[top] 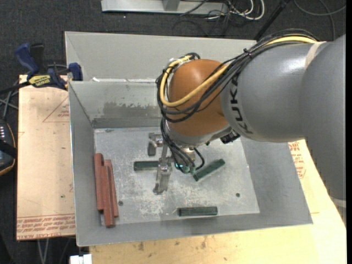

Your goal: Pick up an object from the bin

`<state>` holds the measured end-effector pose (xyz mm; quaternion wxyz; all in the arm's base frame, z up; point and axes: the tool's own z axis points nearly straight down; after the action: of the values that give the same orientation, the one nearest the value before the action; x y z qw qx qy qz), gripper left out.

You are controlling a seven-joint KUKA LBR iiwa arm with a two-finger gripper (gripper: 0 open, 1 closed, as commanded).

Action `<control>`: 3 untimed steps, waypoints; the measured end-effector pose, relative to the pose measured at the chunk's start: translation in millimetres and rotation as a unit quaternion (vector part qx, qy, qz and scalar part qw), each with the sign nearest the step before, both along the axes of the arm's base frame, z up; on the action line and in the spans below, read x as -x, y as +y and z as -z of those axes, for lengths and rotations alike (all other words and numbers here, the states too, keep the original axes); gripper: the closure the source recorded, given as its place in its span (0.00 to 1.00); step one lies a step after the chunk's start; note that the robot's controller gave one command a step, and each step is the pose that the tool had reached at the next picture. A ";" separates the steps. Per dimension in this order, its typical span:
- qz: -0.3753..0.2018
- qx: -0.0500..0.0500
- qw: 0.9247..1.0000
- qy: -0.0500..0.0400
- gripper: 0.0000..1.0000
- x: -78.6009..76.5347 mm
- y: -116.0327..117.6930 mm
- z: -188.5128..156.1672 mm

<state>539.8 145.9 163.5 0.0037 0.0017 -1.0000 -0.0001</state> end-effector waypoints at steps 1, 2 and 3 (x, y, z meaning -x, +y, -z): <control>0.001 -0.001 1.000 -0.004 0.00 -2.0 -0.7 -4.3; -0.033 -0.001 0.999 -0.007 0.00 -8.0 -46.3 44.1; -0.045 0.002 0.999 -0.005 0.00 -39.0 -45.8 77.8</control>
Offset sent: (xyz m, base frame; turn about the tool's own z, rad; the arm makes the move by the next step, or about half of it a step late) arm 0.0104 -0.0881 -0.0866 -0.1137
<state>578.8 100.2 85.7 -0.0010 0.0466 -0.9989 0.0017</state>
